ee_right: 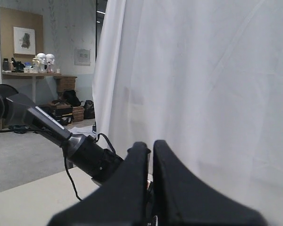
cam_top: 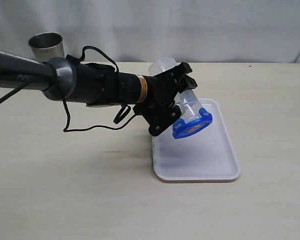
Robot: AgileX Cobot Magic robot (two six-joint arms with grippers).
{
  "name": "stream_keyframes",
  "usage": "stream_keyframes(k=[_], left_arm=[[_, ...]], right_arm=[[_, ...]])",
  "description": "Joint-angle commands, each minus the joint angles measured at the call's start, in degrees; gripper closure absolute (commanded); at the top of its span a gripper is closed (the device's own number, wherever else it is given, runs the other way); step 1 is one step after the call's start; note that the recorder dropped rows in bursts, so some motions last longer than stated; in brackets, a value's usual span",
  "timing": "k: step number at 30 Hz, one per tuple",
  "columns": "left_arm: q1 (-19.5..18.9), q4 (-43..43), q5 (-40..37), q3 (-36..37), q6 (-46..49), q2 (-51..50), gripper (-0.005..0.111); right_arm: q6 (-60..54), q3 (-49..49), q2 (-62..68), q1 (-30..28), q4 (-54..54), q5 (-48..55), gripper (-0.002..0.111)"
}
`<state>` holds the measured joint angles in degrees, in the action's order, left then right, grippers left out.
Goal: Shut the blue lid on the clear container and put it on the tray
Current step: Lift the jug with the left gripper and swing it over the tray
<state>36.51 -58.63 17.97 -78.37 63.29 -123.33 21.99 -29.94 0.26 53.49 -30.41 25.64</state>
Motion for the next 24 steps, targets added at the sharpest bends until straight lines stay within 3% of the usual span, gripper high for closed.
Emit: stream_keyframes(k=[1, 4, 6, 10, 12, 15, 20, 24], left_arm=[[0.15, 0.83, 0.10, -0.64, 0.09, 0.55, 0.107], [0.15, 1.05, 0.10, -0.64, -0.85, 0.55, 0.107], [0.15, 6.12, 1.23, -0.64, -8.64, 0.55, 0.107], [0.15, 22.95, 6.72, -0.64, -40.48, 0.55, 0.107], [0.03, 23.29, 11.08, -0.64, -61.25, 0.55, 0.107], [0.03, 23.09, 15.55, -0.64, -79.13, 0.42, 0.107], [0.03, 21.08, 30.07, -0.75, -97.49, -2.20, 0.107], [0.03, 21.36, 40.84, -0.73, -100.43, -5.70, 0.107]], right_arm=[[0.35, 0.36, -0.26, -0.11, -0.46, 0.01, 0.104], [0.35, 0.36, -0.26, -0.11, -0.46, 0.01, 0.104], [0.35, 0.36, -0.26, -0.11, -0.46, 0.01, 0.104], [0.35, 0.36, -0.26, -0.11, -0.46, 0.01, 0.104], [0.85, 0.36, -0.26, -0.11, -0.46, 0.01, 0.104], [0.85, 0.36, -0.26, -0.11, -0.46, 0.01, 0.104], [1.22, 0.36, -0.26, -0.11, -0.46, 0.01, 0.104], [1.36, 0.36, -0.26, -0.11, -0.46, 0.01, 0.104]])
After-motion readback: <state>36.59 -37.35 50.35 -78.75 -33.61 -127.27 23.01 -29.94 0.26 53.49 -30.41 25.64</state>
